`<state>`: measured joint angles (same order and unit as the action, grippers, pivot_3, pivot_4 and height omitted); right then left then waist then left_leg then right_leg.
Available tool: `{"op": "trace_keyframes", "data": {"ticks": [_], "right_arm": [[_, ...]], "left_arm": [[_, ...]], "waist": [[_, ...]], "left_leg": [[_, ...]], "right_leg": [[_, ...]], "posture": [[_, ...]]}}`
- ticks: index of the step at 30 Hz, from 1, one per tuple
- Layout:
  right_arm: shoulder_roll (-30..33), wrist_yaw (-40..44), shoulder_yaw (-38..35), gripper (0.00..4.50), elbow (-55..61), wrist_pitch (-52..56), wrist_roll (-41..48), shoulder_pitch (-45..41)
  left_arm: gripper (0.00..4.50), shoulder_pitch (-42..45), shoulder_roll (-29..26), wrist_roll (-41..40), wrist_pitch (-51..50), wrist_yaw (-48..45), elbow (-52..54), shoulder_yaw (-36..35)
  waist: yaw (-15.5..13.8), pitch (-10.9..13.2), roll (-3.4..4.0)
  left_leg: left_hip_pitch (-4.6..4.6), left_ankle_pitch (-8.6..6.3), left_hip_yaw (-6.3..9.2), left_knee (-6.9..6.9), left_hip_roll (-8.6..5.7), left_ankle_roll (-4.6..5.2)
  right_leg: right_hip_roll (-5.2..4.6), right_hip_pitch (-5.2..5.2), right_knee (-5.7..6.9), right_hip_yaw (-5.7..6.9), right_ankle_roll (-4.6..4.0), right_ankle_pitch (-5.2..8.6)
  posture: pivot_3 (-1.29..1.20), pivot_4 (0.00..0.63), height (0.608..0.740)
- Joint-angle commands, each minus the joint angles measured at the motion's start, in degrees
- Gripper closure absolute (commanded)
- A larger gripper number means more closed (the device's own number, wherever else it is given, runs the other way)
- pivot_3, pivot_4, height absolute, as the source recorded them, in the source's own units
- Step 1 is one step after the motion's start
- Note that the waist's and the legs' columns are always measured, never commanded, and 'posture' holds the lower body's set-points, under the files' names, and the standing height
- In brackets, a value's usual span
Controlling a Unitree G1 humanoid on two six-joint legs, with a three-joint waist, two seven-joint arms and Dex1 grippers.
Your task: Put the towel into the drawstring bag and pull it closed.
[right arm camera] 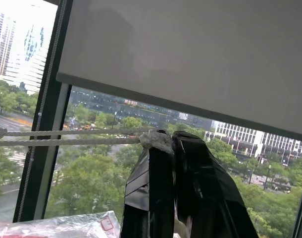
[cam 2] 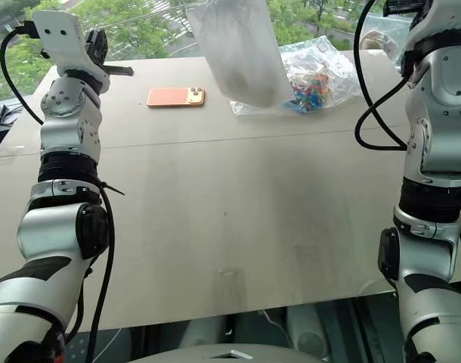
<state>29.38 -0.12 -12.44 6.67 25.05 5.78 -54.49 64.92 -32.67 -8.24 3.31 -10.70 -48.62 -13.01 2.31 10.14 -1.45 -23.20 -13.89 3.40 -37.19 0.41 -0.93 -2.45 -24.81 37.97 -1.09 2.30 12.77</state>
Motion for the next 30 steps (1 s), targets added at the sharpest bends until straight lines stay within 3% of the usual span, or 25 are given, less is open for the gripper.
{"op": "trace_keyframes", "data": {"ticks": [1, 3, 7, 10, 13, 14, 16, 19, 22, 23, 30], "right_arm": [[4.25, -1.37, -9.47, 4.5, 0.76, -0.18, 0.64, 1.07], [4.58, 4.22, -7.9, 4.5, 2.66, 2.25, 4.4, 4.5], [4.36, 19.21, 0.37, 4.5, 16.47, 8.5, 14.77, 22.1], [4.48, 22.98, 4.82, 4.5, 22.96, 9.21, 15.58, 34.15], [3.49, 24.22, 6.79, 4.5, 24.9, 8.52, 15.77, 42.26], [3.32, 24.63, 7.23, 4.17, 25.19, 7.66, 15.28, 44.93], [4.04, 26.58, 8.82, 3.49, 25.38, 5.49, 13.74, 51.16], [3.52, 28.12, 8.35, 2.05, 25.22, 2.5, 13.33, 58.5], [3.96, 29.46, 6.77, 0.53, 27.26, 0.04, 12.73, 65.64], [3.98, 29.68, 6.18, 0.07, 27.84, -0.65, 12.59, 67.44], [1.63, 28.95, 2.58, 0.02, 29.25, -5.3, 12.62, 71.61]], "left_arm": [[4.47, -4.71, -1.73, -5.27, 0.2, -8.87, 2.38, -3.69], [4.47, -9.26, -0.06, -8.93, -0.71, -17.0, 7.46, -2.77], [4.47, -26.51, 3.44, -17.71, -12.3, -28.14, 29.4, 1.81], [4.47, -37.97, 3.9, -21.42, -17.24, -32.83, 42.01, 3.89], [4.47, -44.92, 3.27, -23.9, -21.1, -35.69, 47.84, 4.2], [3.84, -46.68, 2.66, -23.49, -21.23, -36.83, 48.87, 4.69], [3.09, -49.91, 1.88, -23.4, -21.55, -38.09, 50.56, 4.64], [1.62, -54.24, 0.62, -24.33, -22.17, -39.11, 53.68, 3.0], [0.16, -60.49, -1.06, -25.18, -23.03, -38.98, 56.12, -0.43], [0.0, -62.17, -1.56, -25.12, -23.14, -38.89, 56.78, -1.26], [0.0, -68.15, -2.74, -25.56, -24.55, -37.14, 61.37, -4.56]], "waist": [[0.0, 0.0, 0.0], [-0.01, -0.02, 0.02], [0.29, -0.04, 0.01], [0.38, -0.02, 0.02], [0.01, -0.02, 0.02], [-0.12, -0.02, 0.02], [-0.3, -0.02, 0.02], [-0.42, -0.02, 0.02], [-0.24, -0.02, 0.02], [-0.18, -0.02, 0.02], [-0.73, -0.03, 0.0]], "left_leg": [[0.0, 0.0, -0.01, 0.0, 0.0, 0.0], [0.04, 0.0, -0.03, 0.02, 0.0, 0.0], [0.11, 0.0, -0.1, 0.06, 0.04, 0.0], [0.05, -0.01, -0.16, 0.04, 0.11, 0.01], [0.0, -0.01, -0.11, -0.05, 0.11, 0.02], [0.1, -0.01, -0.11, -0.11, 0.1, 0.02], [0.65, -0.01, -0.05, -0.11, 0.1, 0.03], [1.33, -0.03, -0.03, -0.08, 0.12, 0.04], [1.35, -0.02, -0.1, -0.11, 0.16, 0.04], [1.38, -0.02, -0.12, -0.1, 0.18, 0.04], [1.35, -0.02, -0.1, -0.09, 0.28, 0.03]], "right_leg": [[-0.01, 0.0, 0.0, -0.01, 0.0, 0.0], [-0.01, 0.04, -0.02, -0.02, 0.0, 0.0], [-0.03, 0.16, -0.08, -0.07, 0.0, 0.02], [0.0, 0.07, -0.06, -0.16, 0.0, 0.02], [0.0, 0.0, 0.04, -0.08, 0.0, 0.02], [0.0, 0.09, 0.07, -0.07, 0.01, 0.01], [0.04, 0.67, -0.02, 0.0, 0.02, 0.04], [0.05, 1.38, -0.13, 0.03, 0.06, 0.4], [0.06, 1.37, -0.09, -0.06, 0.07, 0.39], [0.09, 1.37, -0.08, -0.09, 0.07, 0.39], [0.19, 1.33, -0.09, -0.1, 0.06, 0.4]], "posture": [[0.0, 0.15, 0.74], [0.0, 0.15, 0.74], [0.0, 0.15, 0.74], [0.0, 0.15, 0.74], [0.0, 0.15, 0.74], [0.0, 0.15, 0.74], [0.0, 0.15, 0.74], [0.0, 0.15, 0.74], [0.0, 0.15, 0.74], [0.0, 0.15, 0.74], [0.0, 0.15, 0.74]]}}
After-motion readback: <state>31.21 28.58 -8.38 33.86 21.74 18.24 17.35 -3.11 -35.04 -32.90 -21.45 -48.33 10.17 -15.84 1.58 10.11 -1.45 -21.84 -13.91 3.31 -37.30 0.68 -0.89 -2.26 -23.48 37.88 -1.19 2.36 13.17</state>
